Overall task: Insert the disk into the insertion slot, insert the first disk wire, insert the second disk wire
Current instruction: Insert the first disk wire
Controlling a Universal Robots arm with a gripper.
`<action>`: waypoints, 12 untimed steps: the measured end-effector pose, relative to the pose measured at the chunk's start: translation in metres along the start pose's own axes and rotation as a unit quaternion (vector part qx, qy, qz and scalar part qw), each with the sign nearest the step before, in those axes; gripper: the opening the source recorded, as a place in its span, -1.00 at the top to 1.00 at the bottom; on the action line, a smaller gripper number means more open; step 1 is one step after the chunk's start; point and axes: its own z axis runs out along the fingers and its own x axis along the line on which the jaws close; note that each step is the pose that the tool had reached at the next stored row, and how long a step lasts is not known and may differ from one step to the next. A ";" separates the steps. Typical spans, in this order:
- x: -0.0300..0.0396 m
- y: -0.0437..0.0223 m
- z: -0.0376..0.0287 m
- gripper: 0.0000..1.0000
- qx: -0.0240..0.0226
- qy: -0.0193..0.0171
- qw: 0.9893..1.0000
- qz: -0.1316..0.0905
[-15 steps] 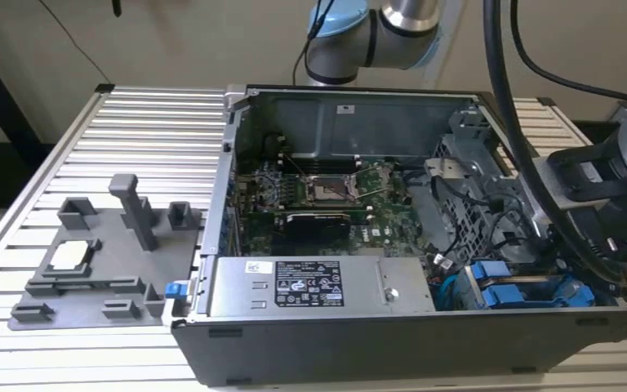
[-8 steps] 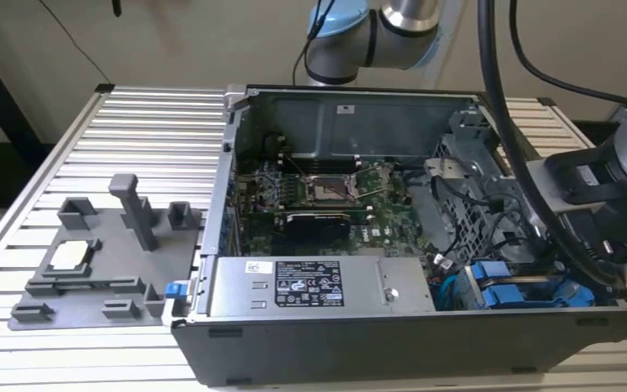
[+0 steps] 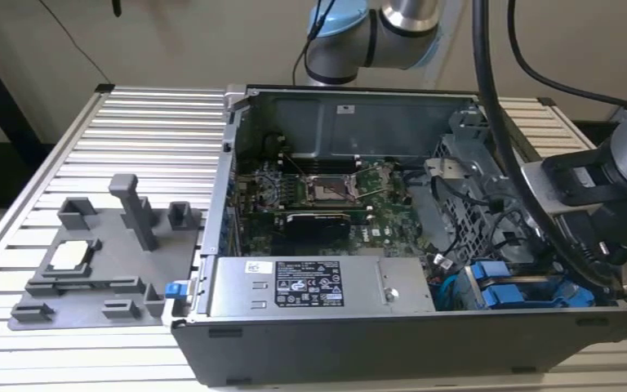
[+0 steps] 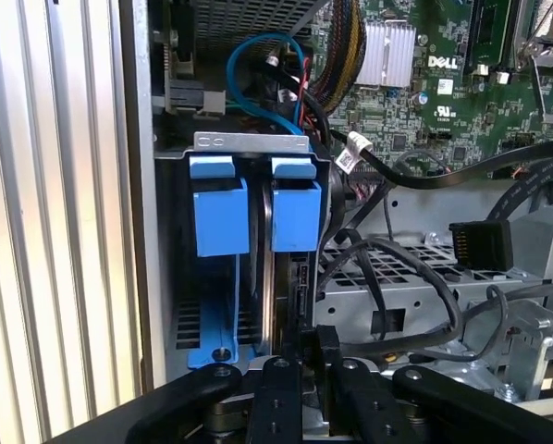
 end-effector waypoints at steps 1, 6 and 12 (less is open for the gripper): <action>0.0002 0.0002 0.0010 0.62 0.000 -0.001 1.000 0.000; -0.0007 -0.0006 -0.0029 0.47 0.000 0.000 1.000 0.000; -0.0062 -0.0051 -0.0270 0.47 0.000 0.000 1.000 0.000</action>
